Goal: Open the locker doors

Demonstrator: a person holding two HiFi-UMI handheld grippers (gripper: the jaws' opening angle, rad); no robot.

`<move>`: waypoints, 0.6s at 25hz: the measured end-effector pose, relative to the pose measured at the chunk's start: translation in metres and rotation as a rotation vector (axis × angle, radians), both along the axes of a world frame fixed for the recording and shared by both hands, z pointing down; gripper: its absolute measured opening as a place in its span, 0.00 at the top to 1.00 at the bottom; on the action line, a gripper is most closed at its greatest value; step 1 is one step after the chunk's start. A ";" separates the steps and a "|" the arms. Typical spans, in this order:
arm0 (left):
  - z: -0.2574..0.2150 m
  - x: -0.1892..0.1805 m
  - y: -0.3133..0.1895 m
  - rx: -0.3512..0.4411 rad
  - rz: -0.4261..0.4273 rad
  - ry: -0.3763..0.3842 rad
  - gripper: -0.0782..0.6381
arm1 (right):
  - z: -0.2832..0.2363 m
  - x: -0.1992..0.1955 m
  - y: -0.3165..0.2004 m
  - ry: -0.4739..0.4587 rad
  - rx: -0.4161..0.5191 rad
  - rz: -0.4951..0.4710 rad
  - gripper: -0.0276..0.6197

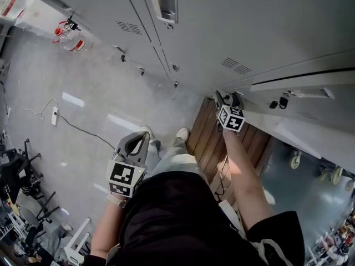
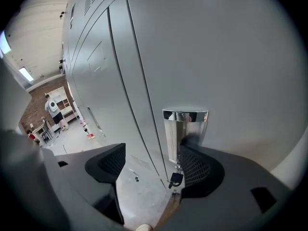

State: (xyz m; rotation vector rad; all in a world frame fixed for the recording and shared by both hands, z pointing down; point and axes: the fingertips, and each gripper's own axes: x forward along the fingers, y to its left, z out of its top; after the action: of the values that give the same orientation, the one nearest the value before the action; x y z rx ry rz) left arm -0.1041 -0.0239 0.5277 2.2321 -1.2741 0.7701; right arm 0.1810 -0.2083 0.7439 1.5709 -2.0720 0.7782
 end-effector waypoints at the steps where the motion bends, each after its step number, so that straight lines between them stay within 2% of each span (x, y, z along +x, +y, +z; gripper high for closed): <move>1: -0.001 -0.002 0.000 0.002 0.001 0.000 0.87 | -0.001 -0.002 -0.001 -0.005 0.001 0.003 0.41; 7: -0.006 -0.014 0.008 0.014 0.024 0.000 0.87 | -0.004 -0.003 -0.002 -0.060 -0.007 0.078 0.41; 15: -0.008 -0.042 0.023 0.016 0.031 0.006 0.87 | -0.003 -0.003 0.033 -0.022 -0.008 0.179 0.43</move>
State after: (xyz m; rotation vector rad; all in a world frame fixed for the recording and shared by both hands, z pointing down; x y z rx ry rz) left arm -0.1461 -0.0008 0.5193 2.2704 -1.2496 0.7660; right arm 0.1782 -0.1750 0.7407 1.7696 -1.9598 0.8675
